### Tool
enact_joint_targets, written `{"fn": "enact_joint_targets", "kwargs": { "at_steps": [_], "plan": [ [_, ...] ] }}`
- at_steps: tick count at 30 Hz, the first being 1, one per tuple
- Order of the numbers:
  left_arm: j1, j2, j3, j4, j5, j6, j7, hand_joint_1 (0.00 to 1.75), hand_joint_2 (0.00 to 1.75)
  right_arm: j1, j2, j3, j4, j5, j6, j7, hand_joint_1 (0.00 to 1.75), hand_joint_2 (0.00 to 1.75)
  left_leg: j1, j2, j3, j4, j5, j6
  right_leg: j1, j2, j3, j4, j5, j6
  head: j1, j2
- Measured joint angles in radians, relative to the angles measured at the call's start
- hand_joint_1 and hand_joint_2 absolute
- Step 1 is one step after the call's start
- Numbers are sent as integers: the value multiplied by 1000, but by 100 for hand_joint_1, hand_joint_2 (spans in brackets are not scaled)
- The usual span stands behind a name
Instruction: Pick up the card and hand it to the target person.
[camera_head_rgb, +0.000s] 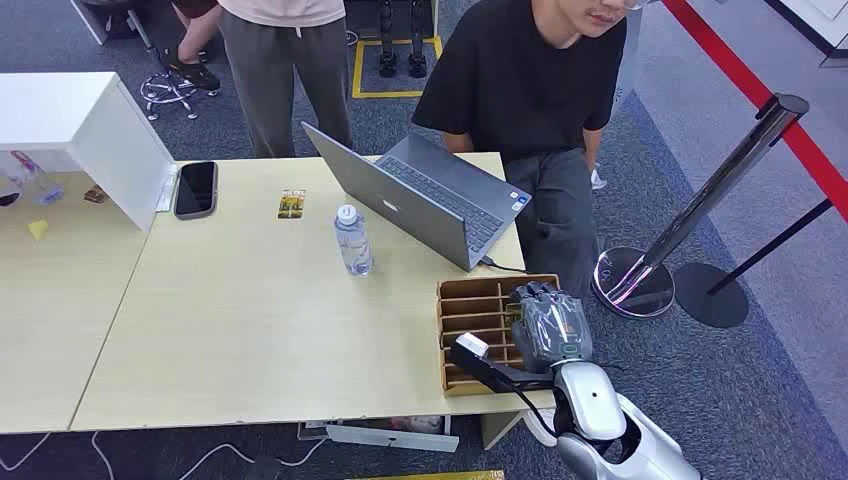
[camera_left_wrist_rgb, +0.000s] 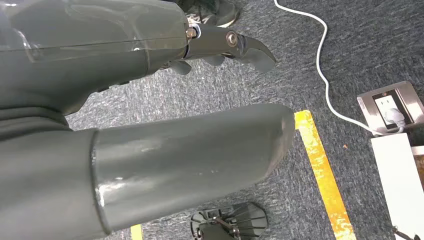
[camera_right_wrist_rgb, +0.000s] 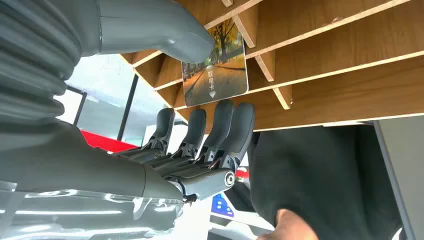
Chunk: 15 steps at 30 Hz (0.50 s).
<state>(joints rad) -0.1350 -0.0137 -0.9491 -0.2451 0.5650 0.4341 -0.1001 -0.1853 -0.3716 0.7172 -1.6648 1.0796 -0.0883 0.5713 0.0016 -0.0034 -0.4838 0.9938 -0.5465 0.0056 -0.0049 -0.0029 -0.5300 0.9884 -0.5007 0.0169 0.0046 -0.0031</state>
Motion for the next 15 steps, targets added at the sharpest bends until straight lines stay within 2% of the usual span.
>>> {"fn": "enact_joint_targets", "kwargs": {
  "at_steps": [10,13,15],
  "plan": [
    [-2,0,0,0,1,-1,-6,0,0,0,3,0,0,1,14,2,85,175,0,0,0,0,0,0,0,0,0,0,0,0,0,0],
    [-3,0,0,0,1,-1,-7,0,0,0,3,0,0,0,18,7,94,175,0,0,0,0,0,0,0,0,0,0,0,0,0,0],
    [-3,0,0,0,2,-1,-7,0,0,-1,3,0,0,-1,20,9,112,175,0,0,0,0,0,0,0,0,0,0,0,0,0,0]
  ]
}}
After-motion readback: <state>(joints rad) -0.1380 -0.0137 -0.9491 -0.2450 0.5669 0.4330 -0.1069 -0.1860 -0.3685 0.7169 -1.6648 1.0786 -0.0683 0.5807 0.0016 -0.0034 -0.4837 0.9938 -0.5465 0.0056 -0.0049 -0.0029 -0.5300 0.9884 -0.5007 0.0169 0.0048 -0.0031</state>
